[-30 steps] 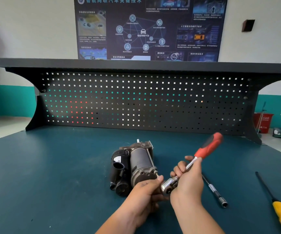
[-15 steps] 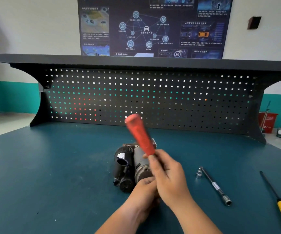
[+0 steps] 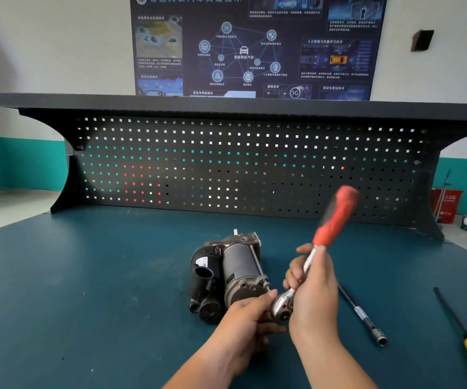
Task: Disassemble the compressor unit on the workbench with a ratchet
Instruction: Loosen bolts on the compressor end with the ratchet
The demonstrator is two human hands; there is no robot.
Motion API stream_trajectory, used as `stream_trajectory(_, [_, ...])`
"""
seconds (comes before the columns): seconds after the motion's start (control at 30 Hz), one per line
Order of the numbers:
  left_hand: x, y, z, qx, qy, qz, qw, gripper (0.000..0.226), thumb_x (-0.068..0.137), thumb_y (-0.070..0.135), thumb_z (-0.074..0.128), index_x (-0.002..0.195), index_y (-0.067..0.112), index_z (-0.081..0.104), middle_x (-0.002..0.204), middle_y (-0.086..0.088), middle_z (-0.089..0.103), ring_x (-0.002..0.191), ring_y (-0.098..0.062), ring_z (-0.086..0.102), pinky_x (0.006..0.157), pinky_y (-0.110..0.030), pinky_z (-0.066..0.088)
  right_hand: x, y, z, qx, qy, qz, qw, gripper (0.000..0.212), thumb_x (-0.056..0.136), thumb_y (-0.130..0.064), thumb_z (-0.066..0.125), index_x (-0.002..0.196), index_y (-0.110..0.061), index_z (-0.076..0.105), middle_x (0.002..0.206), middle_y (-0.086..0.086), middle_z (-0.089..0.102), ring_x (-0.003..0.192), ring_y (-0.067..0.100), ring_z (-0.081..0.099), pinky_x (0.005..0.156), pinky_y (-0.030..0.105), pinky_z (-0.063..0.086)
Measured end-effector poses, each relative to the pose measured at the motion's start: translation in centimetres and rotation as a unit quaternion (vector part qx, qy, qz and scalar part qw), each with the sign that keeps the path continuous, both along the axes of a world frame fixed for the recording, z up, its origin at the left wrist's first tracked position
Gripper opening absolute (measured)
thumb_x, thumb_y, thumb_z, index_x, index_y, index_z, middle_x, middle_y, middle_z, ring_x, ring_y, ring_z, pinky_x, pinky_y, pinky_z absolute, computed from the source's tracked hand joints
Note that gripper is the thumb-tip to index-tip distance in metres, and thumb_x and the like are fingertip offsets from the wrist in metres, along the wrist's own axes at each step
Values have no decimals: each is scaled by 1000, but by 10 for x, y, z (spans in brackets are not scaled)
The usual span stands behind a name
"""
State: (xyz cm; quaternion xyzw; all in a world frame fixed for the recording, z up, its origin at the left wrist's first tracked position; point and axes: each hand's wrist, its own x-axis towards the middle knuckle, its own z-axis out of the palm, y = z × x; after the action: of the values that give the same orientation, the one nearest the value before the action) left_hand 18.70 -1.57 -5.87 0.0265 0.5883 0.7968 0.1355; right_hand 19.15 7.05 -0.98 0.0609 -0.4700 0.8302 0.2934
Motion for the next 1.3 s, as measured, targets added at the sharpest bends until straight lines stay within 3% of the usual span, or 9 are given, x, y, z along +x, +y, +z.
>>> stream_trajectory(0.1, [0, 1, -1, -21, 1, -1, 1000, 27, 89, 26, 59, 66, 18, 48, 55, 0, 42, 42, -9, 52, 44, -21, 22, 6, -3, -3, 221, 86, 3, 971, 24, 95, -39, 46, 80, -26, 60, 49, -6, 42, 44, 4, 35, 44, 19, 32])
stream_trajectory(0.27, [6, -5, 2, -11, 48, -16, 999, 27, 94, 13, 48, 71, 11, 63, 59, 7, 66, 58, -6, 64, 59, -22, 48, 13, -12, -9, 527, 122, -81, 837, 36, 82, -64, 35, 95, -37, 55, 65, -17, 56, 62, 8, 52, 58, 29, 41])
stream_trajectory(0.37, [7, -5, 5, 3, 35, -19, 999, 21, 85, 5, 54, 68, 8, 67, 64, -7, 61, 58, -15, 58, 57, -25, 43, 13, -16, -8, 437, 96, -71, 892, 36, 79, -64, 37, 83, -31, 52, 58, -10, 51, 54, 8, 45, 53, 29, 37])
stream_trajectory(0.5, [3, -1, 4, 10, 16, -5, 1000, 26, 88, 16, 59, 63, 15, 59, 53, 0, 46, 45, -9, 38, 47, -21, 25, 11, -9, -2, 84, 5, 10, 996, 32, 94, -41, 41, 72, -17, 43, 49, -11, 34, 44, 5, 30, 45, 20, 28])
stream_trajectory(0.7, [-1, 2, 2, -9, 17, -2, 1000, 23, 79, 35, 64, 65, 19, 56, 62, -1, 52, 48, -8, 49, 43, -17, 30, 1, 8, 2, -238, -112, 31, 964, 38, 100, -41, 32, 68, -22, 40, 42, -10, 29, 34, 7, 26, 50, 26, 24])
stream_trajectory(0.93, [2, -1, 5, -22, -4, -10, 1000, 27, 90, 32, 58, 65, 19, 55, 57, 1, 51, 48, -12, 61, 41, -19, 24, 3, 0, 0, 76, 21, 49, 996, 34, 99, -34, 38, 73, -13, 45, 46, -5, 35, 41, 4, 29, 42, 18, 28])
stream_trajectory(1.13, [4, -3, 5, 3, 21, -22, 1000, 13, 85, 5, 56, 73, 8, 61, 62, -10, 53, 55, -18, 50, 52, -26, 34, 8, -10, -6, 452, 121, -64, 881, 32, 84, -57, 38, 71, -32, 53, 60, -7, 55, 53, 10, 47, 54, 34, 40])
stream_trajectory(1.2, [4, -4, 5, 26, 23, -27, 999, 23, 85, 1, 55, 66, 8, 66, 62, -12, 57, 55, -20, 55, 51, -25, 41, 8, -12, -6, 470, 121, -72, 871, 31, 84, -58, 38, 68, -35, 51, 59, -9, 53, 54, 8, 46, 53, 32, 39])
stream_trajectory(1.3, [3, -2, 2, 8, 24, -16, 1000, 22, 89, 4, 48, 70, 10, 57, 56, -5, 54, 51, -15, 50, 52, -26, 32, 9, -12, -2, 333, 90, 7, 938, 32, 85, -51, 49, 65, -26, 47, 51, -8, 39, 48, 6, 33, 47, 22, 30])
